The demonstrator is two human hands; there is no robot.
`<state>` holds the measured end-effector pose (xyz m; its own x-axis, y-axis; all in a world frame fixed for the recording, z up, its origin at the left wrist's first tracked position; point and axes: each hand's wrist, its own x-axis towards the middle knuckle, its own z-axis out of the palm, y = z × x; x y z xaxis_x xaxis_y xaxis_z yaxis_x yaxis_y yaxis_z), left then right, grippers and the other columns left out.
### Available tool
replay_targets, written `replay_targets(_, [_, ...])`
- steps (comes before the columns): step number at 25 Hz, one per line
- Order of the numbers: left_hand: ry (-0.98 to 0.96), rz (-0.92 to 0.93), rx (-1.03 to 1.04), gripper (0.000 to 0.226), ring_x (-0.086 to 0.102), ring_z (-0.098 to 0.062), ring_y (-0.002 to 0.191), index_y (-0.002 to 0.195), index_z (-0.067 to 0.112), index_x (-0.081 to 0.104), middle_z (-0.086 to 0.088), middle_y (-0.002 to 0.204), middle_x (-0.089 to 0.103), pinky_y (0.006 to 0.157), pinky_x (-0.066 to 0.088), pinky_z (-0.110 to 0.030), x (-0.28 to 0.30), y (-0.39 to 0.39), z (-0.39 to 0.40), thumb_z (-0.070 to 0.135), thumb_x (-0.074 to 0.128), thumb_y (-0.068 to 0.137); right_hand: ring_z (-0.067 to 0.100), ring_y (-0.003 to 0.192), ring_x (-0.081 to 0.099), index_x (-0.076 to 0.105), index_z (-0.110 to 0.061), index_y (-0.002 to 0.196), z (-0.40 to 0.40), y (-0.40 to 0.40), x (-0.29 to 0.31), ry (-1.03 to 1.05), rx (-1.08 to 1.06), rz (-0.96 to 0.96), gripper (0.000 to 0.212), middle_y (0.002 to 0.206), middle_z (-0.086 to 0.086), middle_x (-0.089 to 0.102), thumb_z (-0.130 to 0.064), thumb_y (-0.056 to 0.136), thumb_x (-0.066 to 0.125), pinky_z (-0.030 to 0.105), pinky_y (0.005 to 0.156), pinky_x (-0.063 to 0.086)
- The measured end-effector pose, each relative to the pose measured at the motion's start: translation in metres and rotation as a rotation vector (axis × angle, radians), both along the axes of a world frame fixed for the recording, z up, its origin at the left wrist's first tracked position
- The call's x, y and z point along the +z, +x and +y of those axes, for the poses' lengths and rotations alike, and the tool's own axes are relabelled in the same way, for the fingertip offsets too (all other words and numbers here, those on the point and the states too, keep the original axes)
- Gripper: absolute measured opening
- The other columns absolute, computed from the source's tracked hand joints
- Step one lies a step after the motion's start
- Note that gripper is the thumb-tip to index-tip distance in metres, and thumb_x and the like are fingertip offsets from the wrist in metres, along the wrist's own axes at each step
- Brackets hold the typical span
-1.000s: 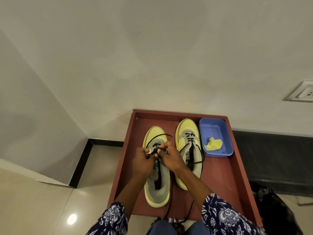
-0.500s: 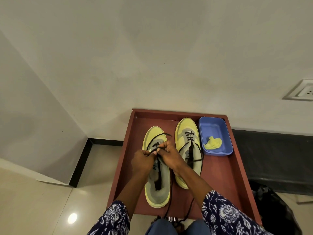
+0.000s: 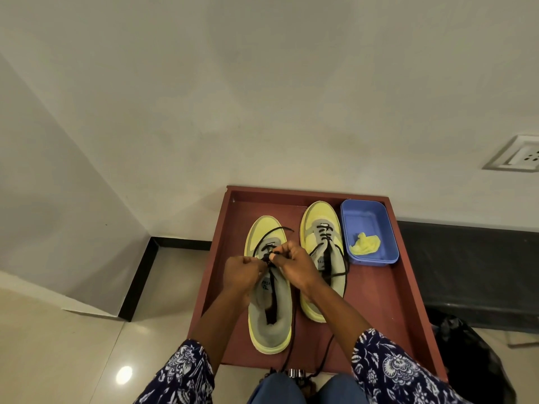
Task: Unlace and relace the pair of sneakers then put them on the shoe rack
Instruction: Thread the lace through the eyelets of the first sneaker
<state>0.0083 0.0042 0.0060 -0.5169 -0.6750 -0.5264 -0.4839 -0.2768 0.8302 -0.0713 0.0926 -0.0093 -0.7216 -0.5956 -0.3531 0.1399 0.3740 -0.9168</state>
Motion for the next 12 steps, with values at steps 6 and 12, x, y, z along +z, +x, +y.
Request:
replay_targets(6, [-0.705,-0.228,-0.541,0.026,0.056,-0.021,0.099,0.114,0.011,0.053,-0.005,0.107,0.057,0.09,0.047,-0.041,0.005,0.005,0.0,0.019,0.053,0.089,0.016,0.07,0.054,0.057,-0.02,0.072,0.006,-0.003,-0.001,0.019,-0.041,0.009,0.015,0.072,0.003,0.06,-0.011,0.082,0.063,0.035,0.071,0.045])
replay_targets(12, [-0.837,-0.257,-0.626,0.009,0.043,-0.014,0.085,0.099,0.016,0.047,0.001,0.092,0.042,0.089,0.04,-0.038,-0.002,0.013,-0.008,0.021,0.044,0.092,0.017,0.061,0.056,0.051,-0.017,0.065,0.008,-0.003,0.004,0.053,-0.133,-0.015,0.023,0.069,0.007,0.062,-0.001,0.082,0.057,0.038,0.071,0.051])
